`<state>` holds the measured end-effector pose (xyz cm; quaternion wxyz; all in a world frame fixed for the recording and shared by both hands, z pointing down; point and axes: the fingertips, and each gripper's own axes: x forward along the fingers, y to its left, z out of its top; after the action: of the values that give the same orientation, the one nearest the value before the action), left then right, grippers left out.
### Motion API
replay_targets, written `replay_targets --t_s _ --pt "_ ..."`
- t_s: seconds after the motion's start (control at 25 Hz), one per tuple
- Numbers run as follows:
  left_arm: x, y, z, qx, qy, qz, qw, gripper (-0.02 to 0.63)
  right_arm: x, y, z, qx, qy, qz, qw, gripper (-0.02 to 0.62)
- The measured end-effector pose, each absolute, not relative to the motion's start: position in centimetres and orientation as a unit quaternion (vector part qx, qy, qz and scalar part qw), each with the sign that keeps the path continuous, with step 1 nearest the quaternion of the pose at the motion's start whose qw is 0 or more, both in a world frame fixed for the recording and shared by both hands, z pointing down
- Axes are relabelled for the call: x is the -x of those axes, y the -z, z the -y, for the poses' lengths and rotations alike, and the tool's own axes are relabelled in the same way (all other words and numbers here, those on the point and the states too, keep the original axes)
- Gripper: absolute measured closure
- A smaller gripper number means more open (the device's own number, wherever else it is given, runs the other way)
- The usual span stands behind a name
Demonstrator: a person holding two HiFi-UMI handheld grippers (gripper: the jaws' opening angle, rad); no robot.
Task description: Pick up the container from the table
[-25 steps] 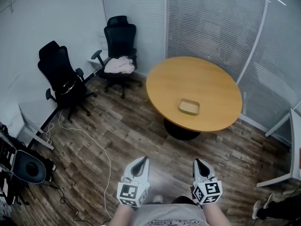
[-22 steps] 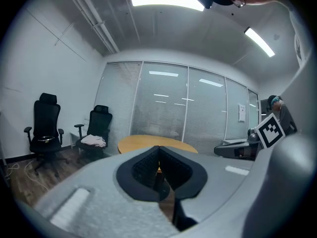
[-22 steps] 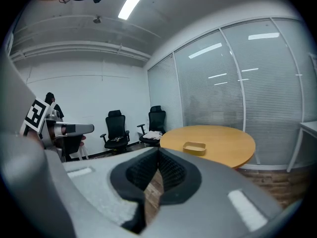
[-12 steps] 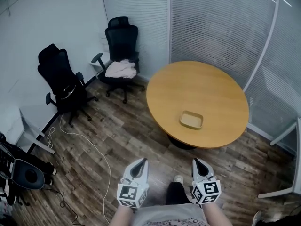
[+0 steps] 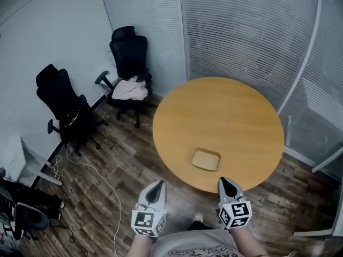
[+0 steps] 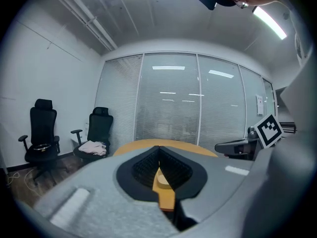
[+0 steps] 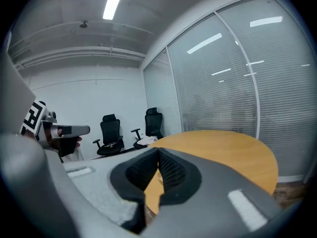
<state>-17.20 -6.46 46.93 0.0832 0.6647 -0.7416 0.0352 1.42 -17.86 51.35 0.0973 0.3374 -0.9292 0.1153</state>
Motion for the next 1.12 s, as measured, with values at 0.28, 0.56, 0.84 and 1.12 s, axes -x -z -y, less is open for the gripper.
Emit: replay_targets --t_s 0.28,0.56,0.84,1.12 --pt "14.8 -47.4 13.9 -0.683 -0.050 0.724 0.082 0.598 -3.9 -52.4 24.2 -0.356 -0.129 0.919 0.105 0.592" --pt "15.0 -48.1 20.3 -0.724 -0.051 0.682 0.086 0.598 -4.1 -52.6 27.6 -0.404 -0.132 0.899 0.103 0.592" --pt "16.0 -48.2 27.6 -0.797 -0.059 0.596 0.081 0.598 -3.1 -53.5 31.0 -0.485 -0.151 0.855 0.107 0.592" --pt "19.2 -49.1 33.2 -0.844 -0.069 0.526 0.085 0.598 -0.9 -55.4 33.3 -0.548 -0.178 0.807 0.124 0.592"
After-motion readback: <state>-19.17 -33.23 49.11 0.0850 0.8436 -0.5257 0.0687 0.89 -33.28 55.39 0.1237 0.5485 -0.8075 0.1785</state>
